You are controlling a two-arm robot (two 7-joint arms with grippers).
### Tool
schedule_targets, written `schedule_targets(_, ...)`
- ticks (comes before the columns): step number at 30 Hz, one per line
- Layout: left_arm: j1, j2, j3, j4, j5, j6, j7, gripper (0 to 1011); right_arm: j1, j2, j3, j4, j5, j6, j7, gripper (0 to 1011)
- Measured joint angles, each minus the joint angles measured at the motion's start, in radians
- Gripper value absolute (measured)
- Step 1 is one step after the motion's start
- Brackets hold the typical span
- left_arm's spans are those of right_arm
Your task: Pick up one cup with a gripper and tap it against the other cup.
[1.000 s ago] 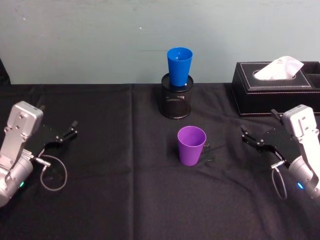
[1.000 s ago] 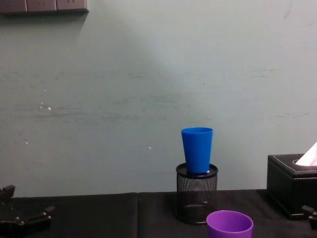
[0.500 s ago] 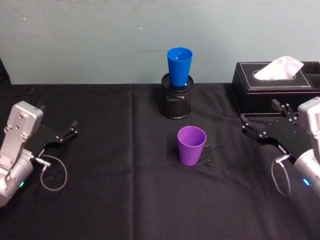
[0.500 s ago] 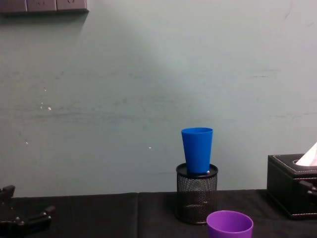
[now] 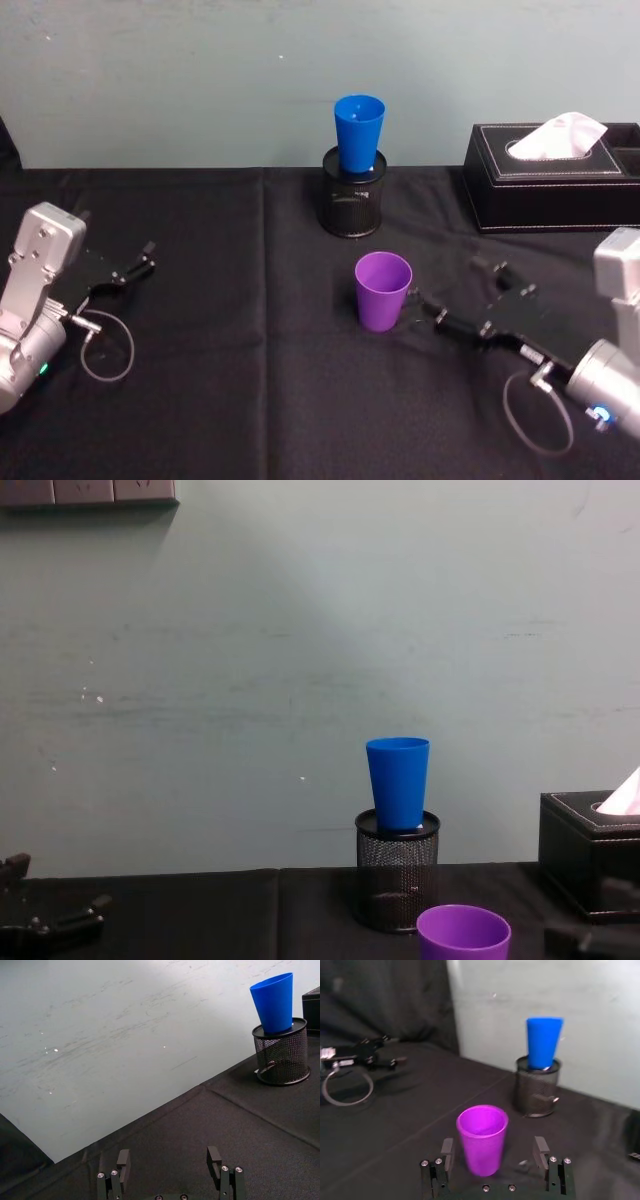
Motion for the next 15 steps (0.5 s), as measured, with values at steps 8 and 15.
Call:
schedule_targets(8,0.0,0.0,0.0,0.0,0.0,0.0,0.0,1000,0.037,-0.049,-0.045,0.073,-0.032,0.027,0.067,1000)
schedule_targets(15,0.0,0.0,0.0,0.0,0.0,0.0,0.0,1000,0.077,-0.091,-0.064,0.127,-0.062,0.031,0.092,1000)
